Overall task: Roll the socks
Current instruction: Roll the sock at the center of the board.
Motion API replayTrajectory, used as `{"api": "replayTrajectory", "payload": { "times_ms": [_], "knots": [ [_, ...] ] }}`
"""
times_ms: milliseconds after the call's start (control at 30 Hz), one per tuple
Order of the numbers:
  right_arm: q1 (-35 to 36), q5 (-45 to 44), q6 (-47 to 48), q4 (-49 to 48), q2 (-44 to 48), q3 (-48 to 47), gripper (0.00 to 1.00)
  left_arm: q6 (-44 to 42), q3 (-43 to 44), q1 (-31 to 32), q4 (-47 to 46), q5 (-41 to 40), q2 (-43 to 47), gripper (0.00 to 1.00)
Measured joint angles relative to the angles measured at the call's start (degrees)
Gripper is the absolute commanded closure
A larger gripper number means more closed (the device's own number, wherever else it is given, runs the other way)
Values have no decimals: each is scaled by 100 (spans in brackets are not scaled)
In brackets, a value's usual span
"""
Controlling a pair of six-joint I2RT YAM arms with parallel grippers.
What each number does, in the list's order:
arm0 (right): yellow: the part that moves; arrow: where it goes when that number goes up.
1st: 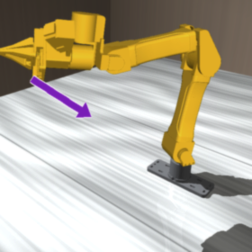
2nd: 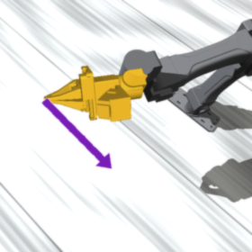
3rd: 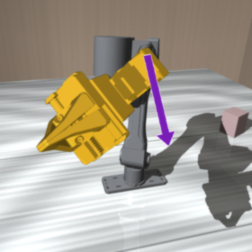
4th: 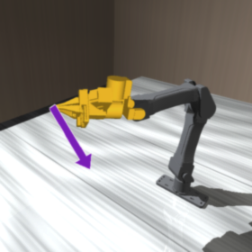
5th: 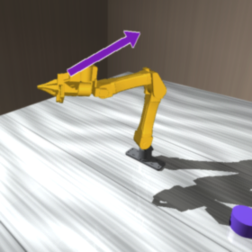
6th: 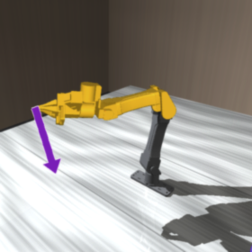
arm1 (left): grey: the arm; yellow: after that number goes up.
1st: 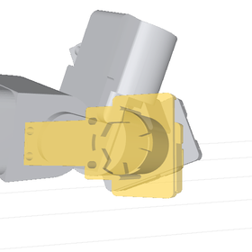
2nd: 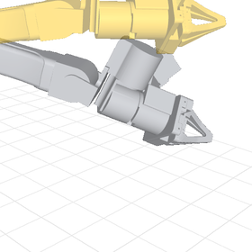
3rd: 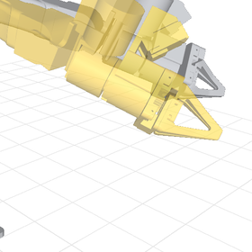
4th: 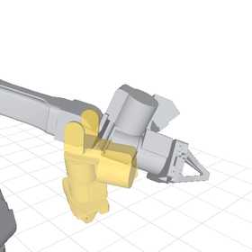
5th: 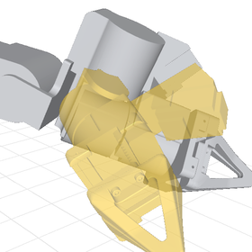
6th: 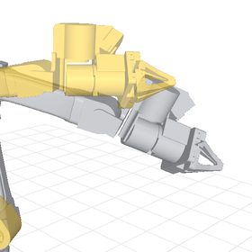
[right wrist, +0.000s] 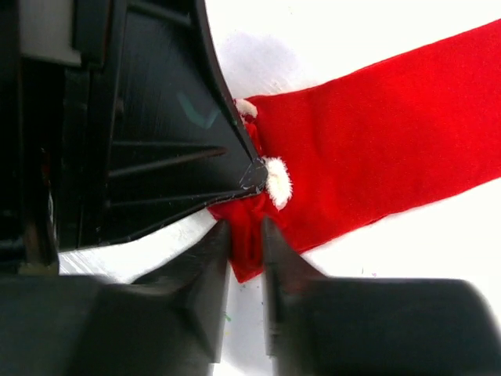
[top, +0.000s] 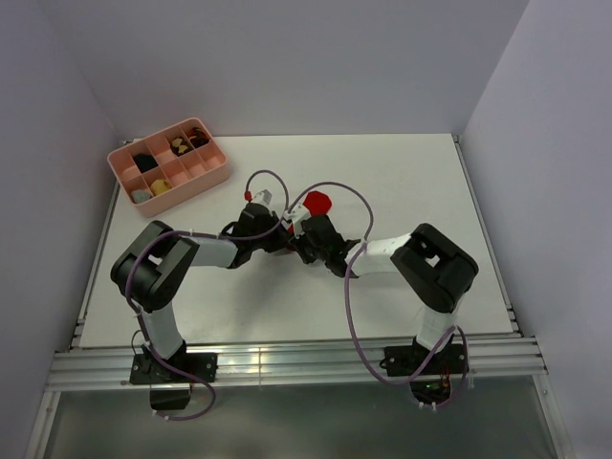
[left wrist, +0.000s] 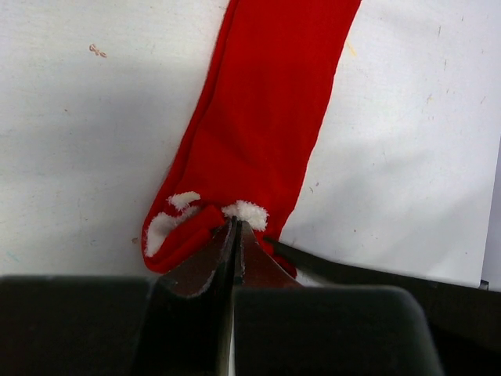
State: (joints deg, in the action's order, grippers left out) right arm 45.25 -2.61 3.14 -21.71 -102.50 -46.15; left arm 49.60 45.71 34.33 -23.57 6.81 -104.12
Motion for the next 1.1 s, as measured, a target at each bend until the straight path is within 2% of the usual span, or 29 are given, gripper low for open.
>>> {"api": "replayTrajectory", "payload": {
  "times_ms": [67,167,333,467,667,867,1100],
  "knots": [
    [2,-39,-37,92,-2,-61,90,2,20,-2,35,0,0,93],
    [17,-81,-72,195,-2,-103,100,4,28,-9,59,-2,2,92],
    [11,-31,-155,487,-2,-254,100,92,9,-11,81,-24,55,83],
    [-101,372,-424,813,-20,-437,100,223,-201,-11,177,-177,350,76],
    [-704,1648,-1058,1263,-199,-778,100,341,-704,15,221,-715,1239,70],
    [-1257,3018,-1679,1711,-693,-1357,100,350,-1279,17,-142,-1147,2046,63],
    [-1652,4251,-2304,2131,-1270,-1906,100,254,-1556,52,-570,-1121,2028,62]
  ]
}}
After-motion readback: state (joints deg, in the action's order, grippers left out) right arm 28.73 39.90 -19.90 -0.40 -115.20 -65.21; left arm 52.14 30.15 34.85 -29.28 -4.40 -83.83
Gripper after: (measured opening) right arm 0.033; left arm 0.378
